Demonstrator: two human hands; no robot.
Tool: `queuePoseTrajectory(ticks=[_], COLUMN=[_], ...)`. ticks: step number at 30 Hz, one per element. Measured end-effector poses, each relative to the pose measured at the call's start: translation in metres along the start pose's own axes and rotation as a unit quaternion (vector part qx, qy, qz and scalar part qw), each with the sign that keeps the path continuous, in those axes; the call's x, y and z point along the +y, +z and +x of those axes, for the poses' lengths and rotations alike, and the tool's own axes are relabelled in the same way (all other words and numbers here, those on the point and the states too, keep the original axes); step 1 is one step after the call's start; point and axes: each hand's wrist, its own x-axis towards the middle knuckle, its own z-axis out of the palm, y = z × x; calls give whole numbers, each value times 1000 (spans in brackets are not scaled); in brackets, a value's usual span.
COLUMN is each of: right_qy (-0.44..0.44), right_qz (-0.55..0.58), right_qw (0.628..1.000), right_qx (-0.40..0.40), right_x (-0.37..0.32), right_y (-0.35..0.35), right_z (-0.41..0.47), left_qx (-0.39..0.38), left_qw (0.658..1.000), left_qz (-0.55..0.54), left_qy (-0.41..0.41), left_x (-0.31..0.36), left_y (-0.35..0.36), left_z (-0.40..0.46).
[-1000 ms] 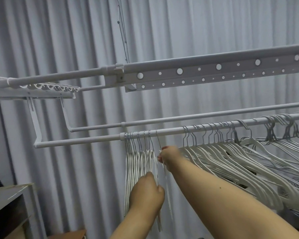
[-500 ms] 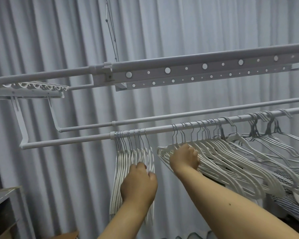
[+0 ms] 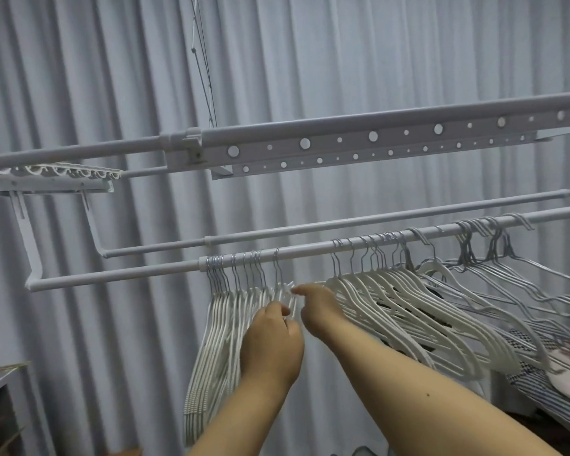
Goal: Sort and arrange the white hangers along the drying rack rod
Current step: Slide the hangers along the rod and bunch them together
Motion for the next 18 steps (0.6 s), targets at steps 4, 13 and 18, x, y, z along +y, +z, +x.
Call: queuePoseTrajectory(ticks=[4,13,18], right_qy=[45,72,38], right_qz=[-91,-193,-104], right_qw=[981,977,993], right_qx=[166,47,41], right_x=[16,43,48], right_y=[-26,-51,-59], right_z=[-9,-8,-8], left_qx=[-60,-206,-244], left_qw=[996,944,914], left_qz=[-69,-220,-271], left_qy=[-15,-136,-177], left_x=[8,24,32], left_y=[21,76,87], left_z=[3,13,11])
